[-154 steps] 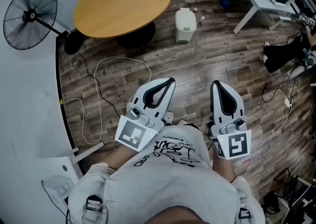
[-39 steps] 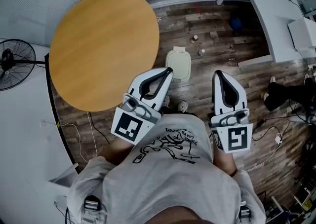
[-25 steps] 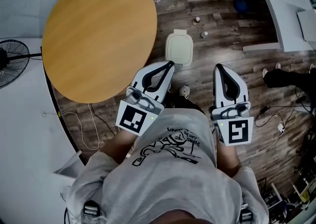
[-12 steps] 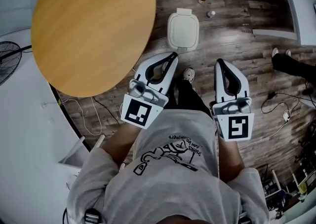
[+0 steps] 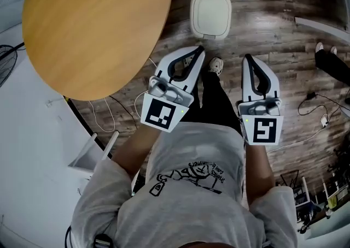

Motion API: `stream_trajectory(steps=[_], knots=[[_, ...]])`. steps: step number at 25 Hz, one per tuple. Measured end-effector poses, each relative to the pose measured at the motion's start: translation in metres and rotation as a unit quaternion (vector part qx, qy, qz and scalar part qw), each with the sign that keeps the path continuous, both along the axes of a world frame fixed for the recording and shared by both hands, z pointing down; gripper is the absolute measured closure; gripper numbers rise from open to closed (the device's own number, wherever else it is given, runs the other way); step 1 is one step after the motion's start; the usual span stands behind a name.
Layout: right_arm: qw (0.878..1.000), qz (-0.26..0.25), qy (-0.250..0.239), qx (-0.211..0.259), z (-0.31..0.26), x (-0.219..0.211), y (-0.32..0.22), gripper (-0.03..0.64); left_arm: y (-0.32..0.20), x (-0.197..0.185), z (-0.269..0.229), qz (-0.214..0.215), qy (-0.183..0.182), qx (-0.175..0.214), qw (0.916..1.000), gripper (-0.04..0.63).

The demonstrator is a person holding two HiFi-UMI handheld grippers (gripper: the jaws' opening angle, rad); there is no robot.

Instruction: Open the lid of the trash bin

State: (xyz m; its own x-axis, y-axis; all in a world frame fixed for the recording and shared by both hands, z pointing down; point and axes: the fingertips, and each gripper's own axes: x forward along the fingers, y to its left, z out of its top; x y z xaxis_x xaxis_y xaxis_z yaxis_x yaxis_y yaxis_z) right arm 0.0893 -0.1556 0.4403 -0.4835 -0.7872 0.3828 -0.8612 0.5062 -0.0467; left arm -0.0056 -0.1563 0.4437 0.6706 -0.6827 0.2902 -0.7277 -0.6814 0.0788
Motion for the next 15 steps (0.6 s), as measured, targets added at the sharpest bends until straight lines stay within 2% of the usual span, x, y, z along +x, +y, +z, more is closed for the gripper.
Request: stream_trajectory(steps=[5, 15], knots=[[1.0, 0.001, 0.005, -0.017, 0.048, -0.002, 0.002, 0.611, -0.004, 0.001, 0.038, -0.004, -0.007, -0.006, 0.9999, 0.577], [0.999, -0.003, 0.016, -0.048, 0.136, -0.005, 0.021, 0.611, 0.007, 0.001, 0.115, -0.002, -0.017, -0.045, 0.9989, 0.577]])
